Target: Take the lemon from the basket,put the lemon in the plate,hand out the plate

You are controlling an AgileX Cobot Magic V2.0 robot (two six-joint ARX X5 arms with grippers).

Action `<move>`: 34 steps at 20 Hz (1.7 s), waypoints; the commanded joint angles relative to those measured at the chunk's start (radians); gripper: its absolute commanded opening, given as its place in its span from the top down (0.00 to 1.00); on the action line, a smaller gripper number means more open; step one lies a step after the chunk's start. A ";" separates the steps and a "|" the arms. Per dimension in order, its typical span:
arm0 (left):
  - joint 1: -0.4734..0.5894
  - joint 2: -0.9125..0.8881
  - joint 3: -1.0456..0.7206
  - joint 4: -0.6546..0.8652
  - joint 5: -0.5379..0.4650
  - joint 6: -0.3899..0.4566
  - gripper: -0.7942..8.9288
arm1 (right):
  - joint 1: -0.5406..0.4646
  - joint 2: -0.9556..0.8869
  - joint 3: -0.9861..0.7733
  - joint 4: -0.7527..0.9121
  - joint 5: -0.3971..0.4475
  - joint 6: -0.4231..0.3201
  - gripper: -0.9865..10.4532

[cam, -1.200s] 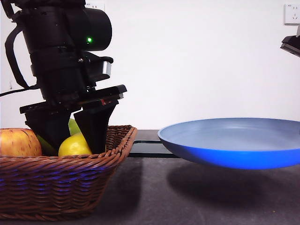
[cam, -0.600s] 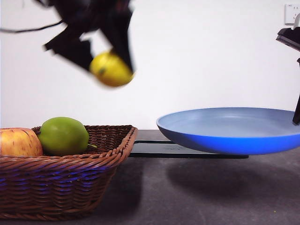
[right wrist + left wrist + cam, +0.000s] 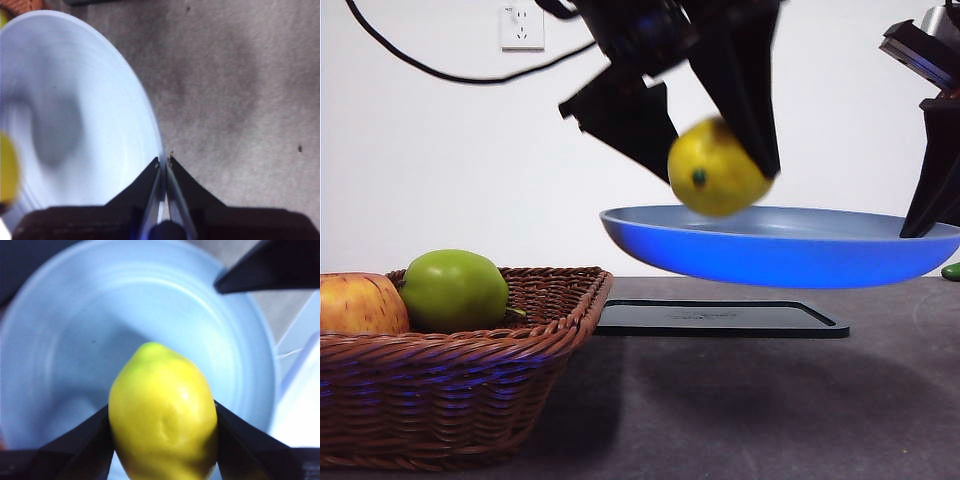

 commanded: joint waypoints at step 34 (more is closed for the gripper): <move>0.001 -0.150 0.020 -0.113 -0.166 0.031 0.52 | 0.014 0.206 0.165 -0.022 -0.086 0.022 0.91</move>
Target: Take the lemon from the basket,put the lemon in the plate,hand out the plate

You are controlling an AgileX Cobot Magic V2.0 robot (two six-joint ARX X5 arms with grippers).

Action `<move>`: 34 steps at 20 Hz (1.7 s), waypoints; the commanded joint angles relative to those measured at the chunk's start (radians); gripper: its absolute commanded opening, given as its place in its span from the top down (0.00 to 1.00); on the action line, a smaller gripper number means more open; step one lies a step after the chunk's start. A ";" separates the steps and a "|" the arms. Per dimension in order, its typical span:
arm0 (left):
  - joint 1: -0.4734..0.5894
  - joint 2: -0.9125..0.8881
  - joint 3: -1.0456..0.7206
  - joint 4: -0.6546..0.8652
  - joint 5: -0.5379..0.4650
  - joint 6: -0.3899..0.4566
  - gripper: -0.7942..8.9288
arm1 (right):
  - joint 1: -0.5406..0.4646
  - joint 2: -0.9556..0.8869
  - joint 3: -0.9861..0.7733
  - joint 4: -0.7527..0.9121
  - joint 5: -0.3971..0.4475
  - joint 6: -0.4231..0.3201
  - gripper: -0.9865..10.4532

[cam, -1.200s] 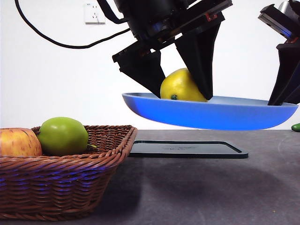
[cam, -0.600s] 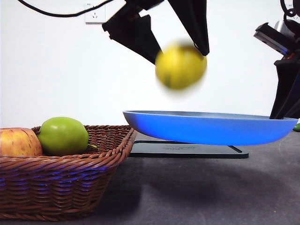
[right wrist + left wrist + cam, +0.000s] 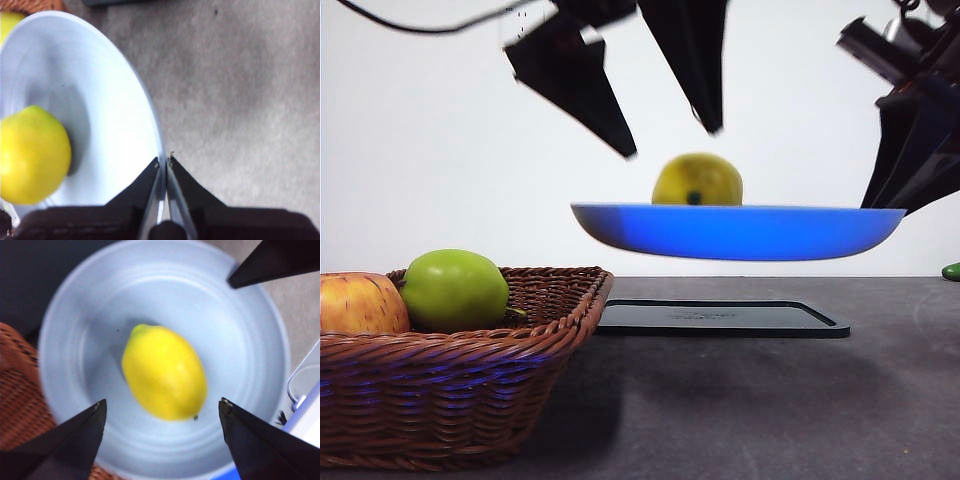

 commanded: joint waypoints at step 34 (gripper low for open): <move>0.003 -0.518 0.016 -0.195 -0.309 0.018 0.52 | -0.129 0.831 0.647 0.214 0.035 -0.022 0.76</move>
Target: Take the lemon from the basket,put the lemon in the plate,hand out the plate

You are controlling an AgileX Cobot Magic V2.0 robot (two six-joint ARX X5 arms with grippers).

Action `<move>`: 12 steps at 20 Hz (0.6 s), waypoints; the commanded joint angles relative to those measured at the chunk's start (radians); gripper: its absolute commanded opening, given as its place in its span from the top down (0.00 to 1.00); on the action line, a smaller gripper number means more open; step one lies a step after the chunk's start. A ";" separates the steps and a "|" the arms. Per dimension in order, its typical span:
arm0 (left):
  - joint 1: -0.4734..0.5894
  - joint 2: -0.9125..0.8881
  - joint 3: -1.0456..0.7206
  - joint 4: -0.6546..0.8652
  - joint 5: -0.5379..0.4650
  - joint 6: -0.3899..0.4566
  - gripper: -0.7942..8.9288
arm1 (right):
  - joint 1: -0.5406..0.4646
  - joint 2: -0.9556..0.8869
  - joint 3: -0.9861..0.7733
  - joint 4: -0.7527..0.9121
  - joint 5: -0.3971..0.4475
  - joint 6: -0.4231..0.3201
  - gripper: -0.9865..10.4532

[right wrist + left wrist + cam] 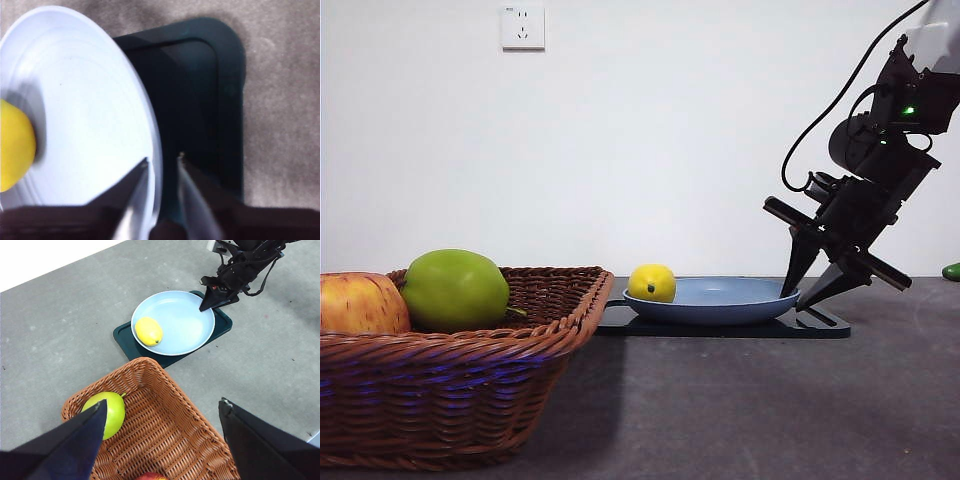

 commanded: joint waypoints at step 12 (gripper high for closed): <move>-0.006 0.119 0.014 0.013 -0.130 0.169 0.80 | 0.014 -0.373 0.023 -0.342 -0.001 -0.194 0.76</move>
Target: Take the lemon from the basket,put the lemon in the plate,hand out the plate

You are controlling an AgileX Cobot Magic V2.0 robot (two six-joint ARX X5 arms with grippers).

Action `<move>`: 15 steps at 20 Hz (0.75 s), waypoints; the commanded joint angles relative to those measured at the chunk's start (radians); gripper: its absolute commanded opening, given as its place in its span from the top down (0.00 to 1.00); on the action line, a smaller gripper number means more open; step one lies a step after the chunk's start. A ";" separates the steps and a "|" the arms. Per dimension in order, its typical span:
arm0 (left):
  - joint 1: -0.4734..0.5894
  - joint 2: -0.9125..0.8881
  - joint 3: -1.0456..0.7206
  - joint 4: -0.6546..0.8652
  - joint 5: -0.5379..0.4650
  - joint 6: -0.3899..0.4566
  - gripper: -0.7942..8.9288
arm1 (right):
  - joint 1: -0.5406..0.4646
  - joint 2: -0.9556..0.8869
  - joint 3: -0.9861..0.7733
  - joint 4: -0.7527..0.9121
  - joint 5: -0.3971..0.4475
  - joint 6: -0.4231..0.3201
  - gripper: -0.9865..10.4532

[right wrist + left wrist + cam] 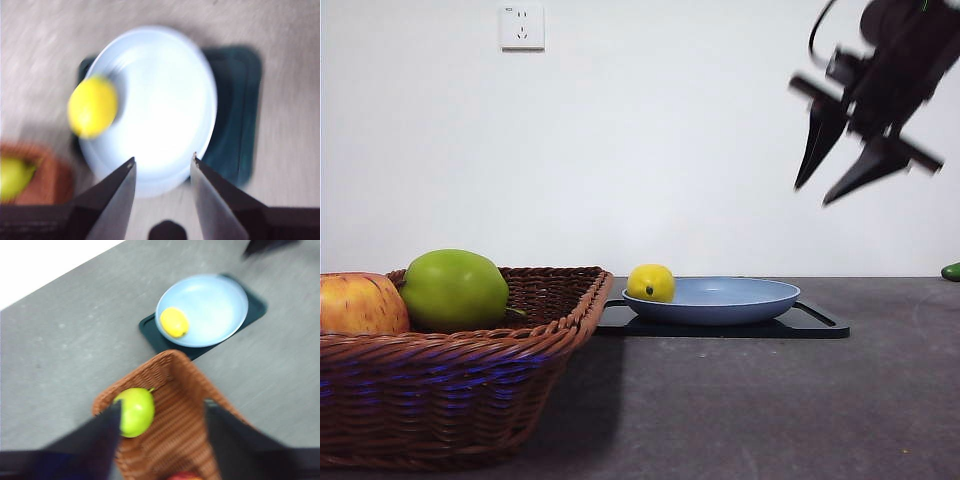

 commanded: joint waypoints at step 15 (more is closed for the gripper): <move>0.372 -0.092 -0.186 0.192 0.382 0.176 0.91 | 0.287 -0.723 -0.325 0.035 0.478 -0.108 0.91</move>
